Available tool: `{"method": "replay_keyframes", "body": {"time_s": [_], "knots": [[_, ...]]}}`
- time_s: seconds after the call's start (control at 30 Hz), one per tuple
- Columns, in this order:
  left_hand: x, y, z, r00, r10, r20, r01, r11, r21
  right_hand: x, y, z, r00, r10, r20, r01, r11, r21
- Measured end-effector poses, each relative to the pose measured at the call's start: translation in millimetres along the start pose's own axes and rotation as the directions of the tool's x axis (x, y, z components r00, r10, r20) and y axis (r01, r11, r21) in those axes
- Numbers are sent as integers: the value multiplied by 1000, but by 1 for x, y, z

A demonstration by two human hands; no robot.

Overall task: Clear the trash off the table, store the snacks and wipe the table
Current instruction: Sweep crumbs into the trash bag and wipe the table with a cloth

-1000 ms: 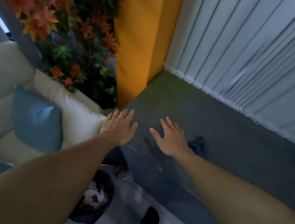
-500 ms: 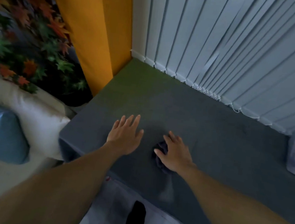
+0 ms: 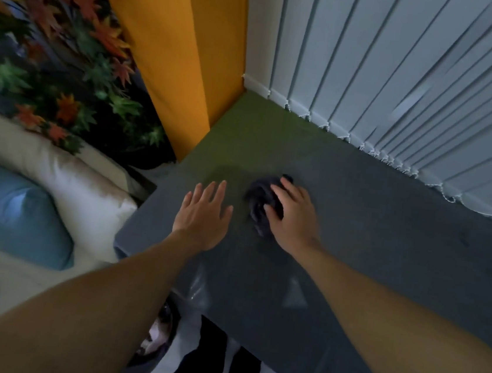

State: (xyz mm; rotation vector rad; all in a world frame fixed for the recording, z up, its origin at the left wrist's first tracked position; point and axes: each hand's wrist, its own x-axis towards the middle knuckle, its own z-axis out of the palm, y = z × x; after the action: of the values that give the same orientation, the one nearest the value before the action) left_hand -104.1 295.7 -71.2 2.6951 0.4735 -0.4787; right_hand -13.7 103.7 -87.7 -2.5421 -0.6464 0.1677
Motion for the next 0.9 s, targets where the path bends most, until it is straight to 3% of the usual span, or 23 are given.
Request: {"method": "replay_keyframes", "body": {"time_s": [0.1, 0.3, 0.6, 0.7, 0.83, 0.9], "knots": [[24, -17, -8, 1000, -22, -21, 22, 1000, -1, 17, -5, 14, 995, 60, 79, -50, 990, -132], [78, -43, -8, 996, -18, -84, 22, 999, 41, 38, -10, 54, 991, 91, 100, -71, 979, -189], [104, -73, 29, 977, 53, -205, -21, 988, 152, 88, 27, 69, 987, -15, -163, -14, 985, -174], [105, -73, 32, 969, 52, -242, -12, 986, 164, 125, 38, 67, 963, 61, -263, -96, 988, -120], [106, -73, 33, 963, 57, -262, -11, 985, 172, 170, 36, 71, 880, 279, -384, -292, 956, 26], [106, -73, 33, 962, 60, -266, -13, 985, 173, 175, 23, 77, 895, 230, -382, -228, 972, 52]]}}
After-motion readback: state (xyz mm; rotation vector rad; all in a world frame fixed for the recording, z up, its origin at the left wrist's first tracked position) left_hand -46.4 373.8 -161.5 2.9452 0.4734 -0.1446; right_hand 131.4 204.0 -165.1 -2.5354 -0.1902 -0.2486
